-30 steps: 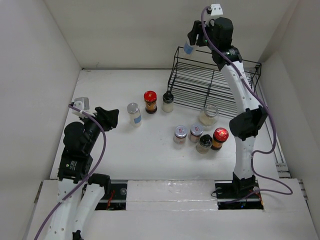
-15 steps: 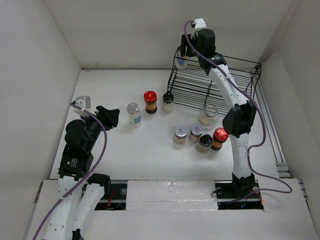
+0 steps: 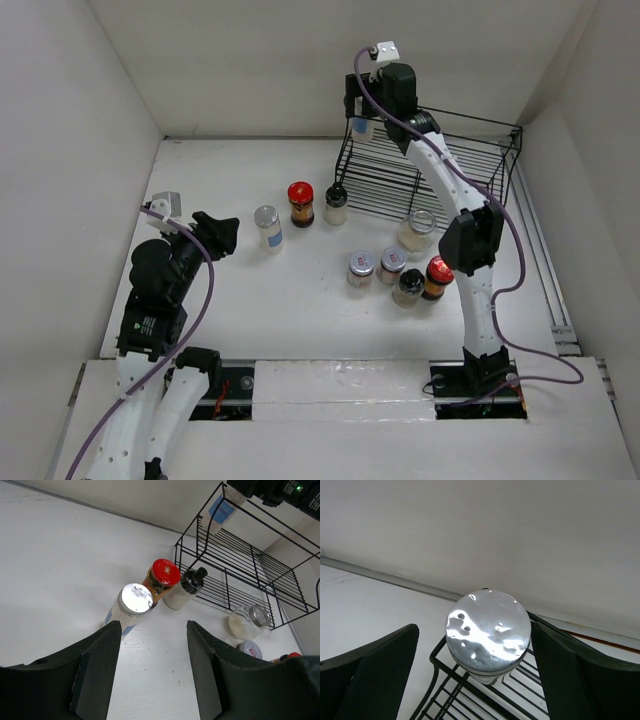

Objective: Organize the condiment bottles

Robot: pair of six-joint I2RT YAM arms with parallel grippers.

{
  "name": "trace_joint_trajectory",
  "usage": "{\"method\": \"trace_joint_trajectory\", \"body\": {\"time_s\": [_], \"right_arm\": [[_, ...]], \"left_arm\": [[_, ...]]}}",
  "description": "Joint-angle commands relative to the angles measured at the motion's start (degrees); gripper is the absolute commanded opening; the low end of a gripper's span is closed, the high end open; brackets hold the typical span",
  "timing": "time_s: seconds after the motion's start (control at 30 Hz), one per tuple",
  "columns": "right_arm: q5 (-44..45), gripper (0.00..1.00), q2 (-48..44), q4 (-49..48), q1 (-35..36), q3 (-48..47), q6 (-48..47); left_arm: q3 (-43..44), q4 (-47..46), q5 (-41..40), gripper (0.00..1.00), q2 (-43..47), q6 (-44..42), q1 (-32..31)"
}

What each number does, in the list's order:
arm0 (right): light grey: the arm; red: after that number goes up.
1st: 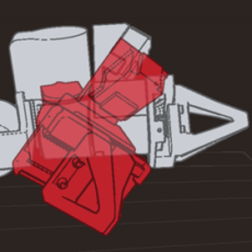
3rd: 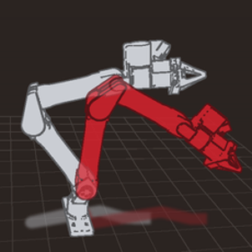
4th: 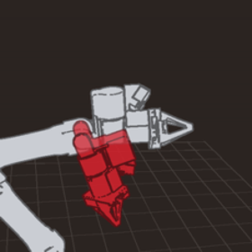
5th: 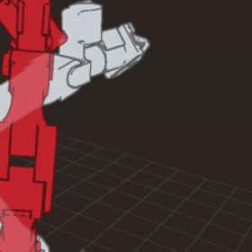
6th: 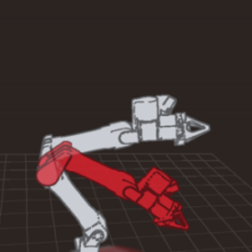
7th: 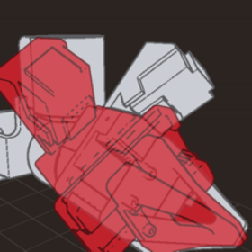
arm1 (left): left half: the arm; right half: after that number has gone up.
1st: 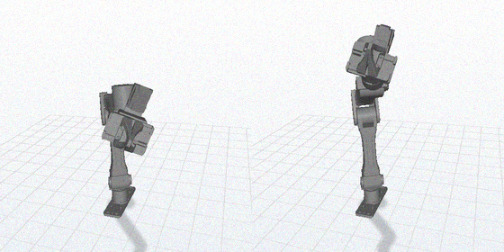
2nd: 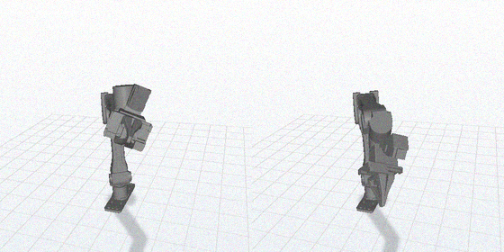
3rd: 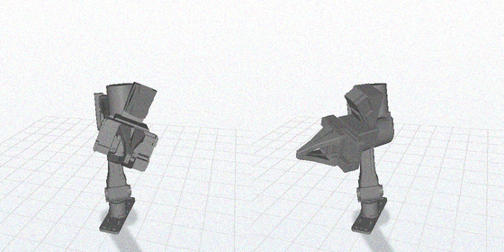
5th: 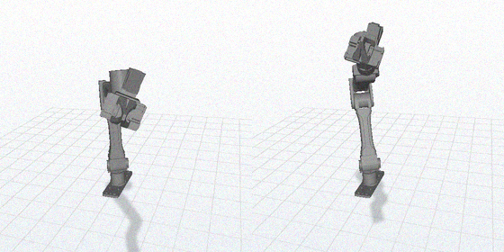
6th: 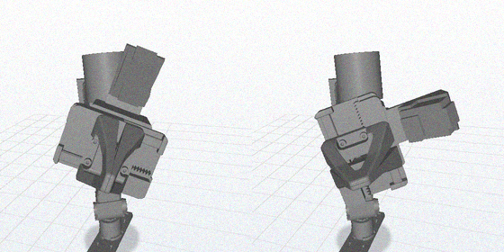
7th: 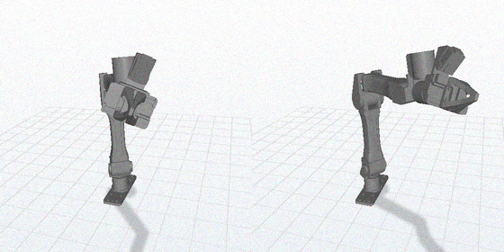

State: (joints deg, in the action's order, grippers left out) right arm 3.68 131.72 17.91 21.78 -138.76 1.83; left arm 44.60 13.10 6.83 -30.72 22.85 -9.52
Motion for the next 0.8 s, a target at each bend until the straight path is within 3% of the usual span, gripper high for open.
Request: {"method": "trace_joint_trajectory", "body": {"time_s": [0.0, 0.17, 0.3, 0.37, 0.4, 0.43, 0.47, 0.53, 0.6, 0.63, 0.67, 0.73, 0.77], "right_arm": [[1.1, 0.99, -4.0, -3.6, 0.8, -1.0, 0.6], [1.7, 0.99, -9.7, -4.1, 0.8, -1.0, 1.2], [2.8, 0.99, -23.0, -11.0, 3.3, 13.8, -1.9], [2.3, 0.90, -27.6, -13.3, 6.1, 20.2, -3.6], [1.6, 0.78, -31.5, -15.0, 7.2, 26.4, -4.2], [0.8, 0.47, -33.1, -15.6, 8.4, 29.6, -4.2], [-2.1, 0.30, -34.4, -16.3, 9.7, 32.7, -4.2], [-5.3, 0.12, -36.6, -18.2, 14.0, 41.6, -4.2], [-6.0, 0.14, -37.3, -20.5, 19.1, 47.1, -3.6], [-5.3, 0.20, -37.3, -22.6, 20.8, 51.3, -3.1], [-5.3, 0.45, -37.3, -23.2, 22.5, 52.7, -3.1], [-4.7, 0.80, -36.7, -23.2, 26.5, 54.2, -3.1], [-3.5, 0.92, -36.0, -23.2, 27.8, 55.4, -3.1]], "left_arm": [[0.4, -2.2, -0.6, 0.51, 0.0, -0.9, 0.3], [0.4, -1.7, -0.6, 0.51, 0.0, -0.9, 0.3], [0.4, -1.7, -0.6, 0.51, 0.0, -0.9, 0.3], [0.4, -1.7, -1.2, 0.51, 0.6, -0.9, 0.3], [0.4, -1.7, -1.2, 0.51, 1.2, -0.9, 0.3], [0.4, -1.7, -2.1, 0.52, 1.2, -0.9, 0.3], [0.4, -1.7, -3.2, 0.52, 1.7, -0.9, 0.3], [0.9, -1.1, -4.5, 0.52, 2.5, -0.3, 0.3], [0.9, -1.1, -6.4, 0.52, 3.3, 0.3, 0.3], [0.9, -1.1, -7.2, 0.52, 4.1, 0.3, 0.3], [0.9, -1.1, -7.9, 0.52, 4.1, 0.8, 0.3], [0.9, -0.4, -8.9, 0.52, 5.3, 0.8, 0.3], [0.9, -0.4, -8.9, 0.52, 5.3, 1.3, 0.3]]}}
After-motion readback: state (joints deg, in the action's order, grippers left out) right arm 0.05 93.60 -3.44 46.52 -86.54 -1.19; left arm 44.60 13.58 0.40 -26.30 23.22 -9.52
